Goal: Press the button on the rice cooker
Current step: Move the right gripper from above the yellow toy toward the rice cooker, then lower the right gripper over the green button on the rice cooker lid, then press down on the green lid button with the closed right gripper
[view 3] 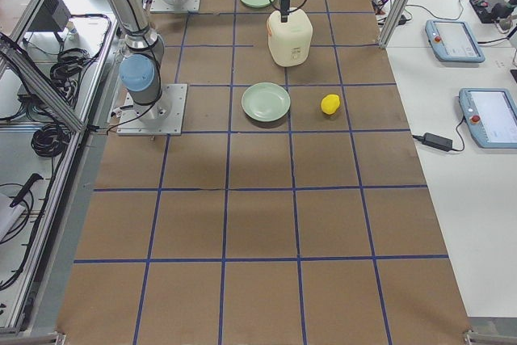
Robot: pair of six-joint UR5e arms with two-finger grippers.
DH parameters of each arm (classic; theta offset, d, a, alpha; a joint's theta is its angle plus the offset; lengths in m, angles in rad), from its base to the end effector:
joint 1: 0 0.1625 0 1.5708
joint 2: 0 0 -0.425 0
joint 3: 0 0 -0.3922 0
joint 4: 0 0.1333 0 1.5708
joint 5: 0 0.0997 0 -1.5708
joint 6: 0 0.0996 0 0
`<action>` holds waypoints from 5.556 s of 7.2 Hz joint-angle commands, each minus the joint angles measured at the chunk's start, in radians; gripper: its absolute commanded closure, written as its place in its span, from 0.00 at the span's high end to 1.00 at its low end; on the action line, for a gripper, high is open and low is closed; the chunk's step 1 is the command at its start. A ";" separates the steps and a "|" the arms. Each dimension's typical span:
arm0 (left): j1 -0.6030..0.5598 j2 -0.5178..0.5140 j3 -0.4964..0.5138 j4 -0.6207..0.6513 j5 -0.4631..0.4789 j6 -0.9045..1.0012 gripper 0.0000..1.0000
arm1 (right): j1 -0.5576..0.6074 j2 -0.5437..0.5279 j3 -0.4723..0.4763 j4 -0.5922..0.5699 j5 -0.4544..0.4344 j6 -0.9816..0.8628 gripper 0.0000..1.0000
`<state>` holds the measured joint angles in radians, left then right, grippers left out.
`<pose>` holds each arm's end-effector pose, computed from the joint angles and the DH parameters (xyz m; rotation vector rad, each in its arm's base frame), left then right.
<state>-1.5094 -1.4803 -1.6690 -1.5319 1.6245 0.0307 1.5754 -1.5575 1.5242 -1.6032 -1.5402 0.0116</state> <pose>-0.0997 -0.4635 0.4864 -0.0487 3.0858 -0.0443 0.1387 -0.5030 0.5077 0.0093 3.1088 -0.1018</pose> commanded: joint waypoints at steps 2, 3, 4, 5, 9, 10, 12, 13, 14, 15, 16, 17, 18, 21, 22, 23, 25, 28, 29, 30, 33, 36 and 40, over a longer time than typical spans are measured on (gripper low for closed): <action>0.000 0.000 0.000 0.001 0.000 0.000 1.00 | 0.000 0.001 -0.001 0.003 0.026 -0.010 0.43; 0.000 0.000 0.000 -0.001 0.000 0.000 1.00 | 0.000 0.005 -0.003 0.040 0.032 -0.013 0.08; 0.000 0.000 0.000 -0.001 0.000 0.000 1.00 | 0.000 0.014 -0.004 0.058 0.047 -0.010 0.05; 0.000 0.000 0.000 -0.001 0.000 0.000 1.00 | 0.003 0.036 -0.004 0.057 0.051 -0.009 0.05; 0.000 0.000 0.000 0.001 0.000 0.000 1.00 | 0.012 0.172 -0.090 -0.004 0.196 -0.028 0.05; 0.000 0.000 0.000 0.001 0.000 0.000 1.00 | 0.014 0.219 -0.122 -0.018 0.203 -0.028 0.05; 0.000 0.000 0.000 0.001 0.000 0.000 1.00 | 0.024 0.286 -0.165 -0.033 0.302 -0.028 0.04; 0.000 0.000 0.000 0.001 0.000 0.000 1.00 | 0.047 0.316 -0.167 -0.065 0.311 -0.024 0.04; 0.000 0.000 0.000 0.001 0.000 0.000 1.00 | 0.054 0.323 -0.158 -0.082 0.311 -0.021 0.03; 0.000 0.000 0.000 0.001 0.000 0.000 1.00 | 0.054 0.324 -0.151 -0.078 0.337 -0.021 0.03; 0.000 0.000 0.000 0.001 0.000 0.000 1.00 | 0.054 0.329 -0.150 -0.077 0.344 -0.027 0.03; 0.000 0.000 0.000 0.001 0.000 0.000 1.00 | 0.054 0.335 -0.145 -0.076 0.345 -0.030 0.03; 0.000 0.000 0.000 0.001 0.000 0.000 1.00 | 0.052 0.341 -0.145 -0.078 0.342 -0.035 0.03; 0.000 0.000 0.000 0.001 0.000 0.000 1.00 | 0.046 0.344 -0.144 -0.075 0.325 -0.071 0.03; 0.000 0.000 0.000 0.001 0.000 0.000 1.00 | 0.046 0.343 -0.133 -0.070 0.325 -0.068 0.03; 0.000 0.000 0.000 -0.001 0.000 0.000 1.00 | 0.046 0.340 -0.109 -0.073 0.325 -0.068 0.03; 0.000 0.000 0.000 0.001 0.000 0.000 1.00 | 0.046 0.340 -0.095 -0.076 0.327 -0.070 0.03; 0.000 0.000 0.000 0.001 0.000 0.000 1.00 | 0.046 0.341 -0.081 -0.076 0.330 -0.068 0.02; 0.000 0.000 0.000 0.001 0.000 0.000 1.00 | 0.046 0.341 -0.067 -0.078 0.331 -0.068 0.02; 0.000 0.000 0.000 -0.001 0.000 0.000 1.00 | 0.046 0.341 -0.065 -0.080 0.333 -0.070 0.02; 0.000 0.000 0.000 0.001 0.000 0.000 1.00 | 0.046 0.346 -0.062 -0.086 0.333 -0.070 0.02; 0.000 0.000 0.000 0.001 0.000 0.000 1.00 | 0.048 0.359 -0.056 -0.119 0.333 -0.068 0.02; 0.000 0.000 0.000 -0.001 0.000 0.000 1.00 | 0.048 0.352 -0.061 -0.116 0.328 -0.068 0.02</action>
<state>-1.5094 -1.4803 -1.6690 -1.5320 1.6245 0.0307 1.6219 -1.2007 1.4669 -1.7209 -1.2083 -0.0572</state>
